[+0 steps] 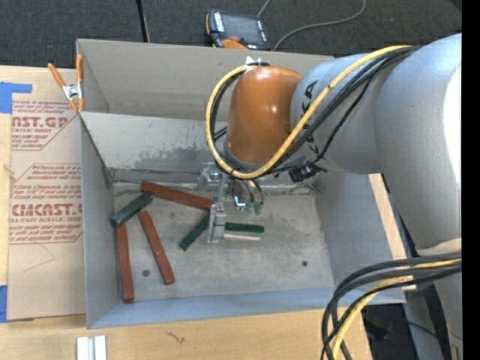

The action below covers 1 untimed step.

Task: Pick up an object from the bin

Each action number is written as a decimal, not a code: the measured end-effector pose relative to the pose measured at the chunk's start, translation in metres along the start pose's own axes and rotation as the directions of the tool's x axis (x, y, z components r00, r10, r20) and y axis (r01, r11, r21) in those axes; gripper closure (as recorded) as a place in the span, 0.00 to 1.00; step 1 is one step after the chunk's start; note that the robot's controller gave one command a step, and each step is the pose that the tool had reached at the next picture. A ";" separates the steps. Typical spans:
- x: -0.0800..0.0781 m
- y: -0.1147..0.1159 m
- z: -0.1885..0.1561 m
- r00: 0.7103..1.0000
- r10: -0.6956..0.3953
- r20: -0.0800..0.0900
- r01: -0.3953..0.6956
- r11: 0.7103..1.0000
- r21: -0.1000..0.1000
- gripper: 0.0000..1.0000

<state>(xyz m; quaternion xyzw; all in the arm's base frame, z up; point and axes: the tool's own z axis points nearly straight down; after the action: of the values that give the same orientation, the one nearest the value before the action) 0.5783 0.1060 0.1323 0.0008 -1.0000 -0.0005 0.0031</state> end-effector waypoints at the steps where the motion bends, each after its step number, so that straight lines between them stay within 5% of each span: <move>1: -0.011 0.006 0.062 0.983 -0.183 0.010 0.183 0.983 0.002 0.00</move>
Offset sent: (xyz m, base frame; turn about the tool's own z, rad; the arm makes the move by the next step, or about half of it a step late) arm 0.0105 0.0047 -0.0613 -0.1829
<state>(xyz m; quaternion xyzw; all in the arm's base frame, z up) 0.5894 0.1119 0.0706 0.0929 -0.9957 -0.0004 -0.0022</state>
